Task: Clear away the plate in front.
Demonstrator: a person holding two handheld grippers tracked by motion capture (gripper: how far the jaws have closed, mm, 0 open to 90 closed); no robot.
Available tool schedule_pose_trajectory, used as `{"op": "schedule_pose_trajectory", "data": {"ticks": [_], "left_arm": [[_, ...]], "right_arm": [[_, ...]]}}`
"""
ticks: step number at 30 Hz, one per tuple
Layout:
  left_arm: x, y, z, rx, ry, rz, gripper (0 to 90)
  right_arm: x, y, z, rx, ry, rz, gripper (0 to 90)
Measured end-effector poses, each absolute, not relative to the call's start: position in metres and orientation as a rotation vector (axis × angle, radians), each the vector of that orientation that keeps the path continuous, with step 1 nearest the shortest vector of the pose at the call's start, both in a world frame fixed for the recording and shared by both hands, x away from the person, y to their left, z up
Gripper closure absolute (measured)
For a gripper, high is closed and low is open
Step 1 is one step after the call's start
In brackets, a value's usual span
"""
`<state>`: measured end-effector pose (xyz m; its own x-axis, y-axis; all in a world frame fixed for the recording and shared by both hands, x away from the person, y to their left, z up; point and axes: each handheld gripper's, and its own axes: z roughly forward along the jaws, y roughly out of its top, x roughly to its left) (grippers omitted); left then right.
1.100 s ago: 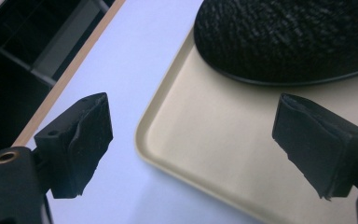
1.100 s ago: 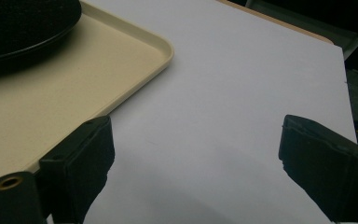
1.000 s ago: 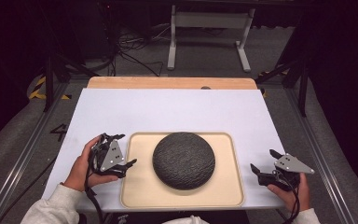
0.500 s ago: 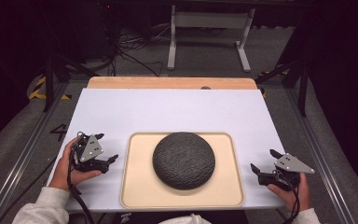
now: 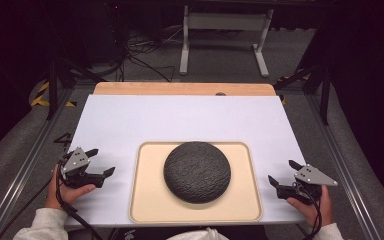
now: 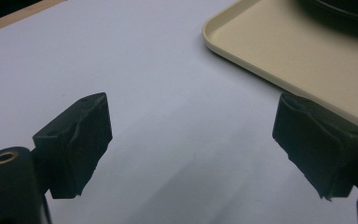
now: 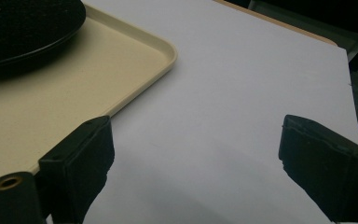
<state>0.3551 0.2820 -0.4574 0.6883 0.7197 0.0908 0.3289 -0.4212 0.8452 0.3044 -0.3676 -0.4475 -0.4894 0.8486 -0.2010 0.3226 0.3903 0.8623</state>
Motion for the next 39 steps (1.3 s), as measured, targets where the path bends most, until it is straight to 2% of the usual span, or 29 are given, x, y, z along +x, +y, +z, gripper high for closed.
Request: {"op": "schedule_pose_trajectory", "data": {"ticks": [6, 9, 26, 39], "left_arm": [[0.349, 0.283, -0.455, 2.010, 0.811, 0.585, 12.0], [0.348, 0.282, -0.457, 2.026, 0.795, 0.579, 15.6], [0.350, 0.276, -0.457, 2.023, 0.824, 0.583, 10.3], [0.350, 0.271, -0.455, 2.046, 0.838, 0.629, 10.9]], "right_arm": [[0.304, -0.368, -0.448, 0.999, 2.004, 1.048, 11.1], [0.304, -0.367, -0.448, 0.992, 2.005, 1.051, 11.0], [0.304, -0.367, -0.446, 0.982, 1.999, 1.067, 10.8], [0.305, -0.365, -0.445, 0.979, 1.995, 1.077, 10.8]]}}
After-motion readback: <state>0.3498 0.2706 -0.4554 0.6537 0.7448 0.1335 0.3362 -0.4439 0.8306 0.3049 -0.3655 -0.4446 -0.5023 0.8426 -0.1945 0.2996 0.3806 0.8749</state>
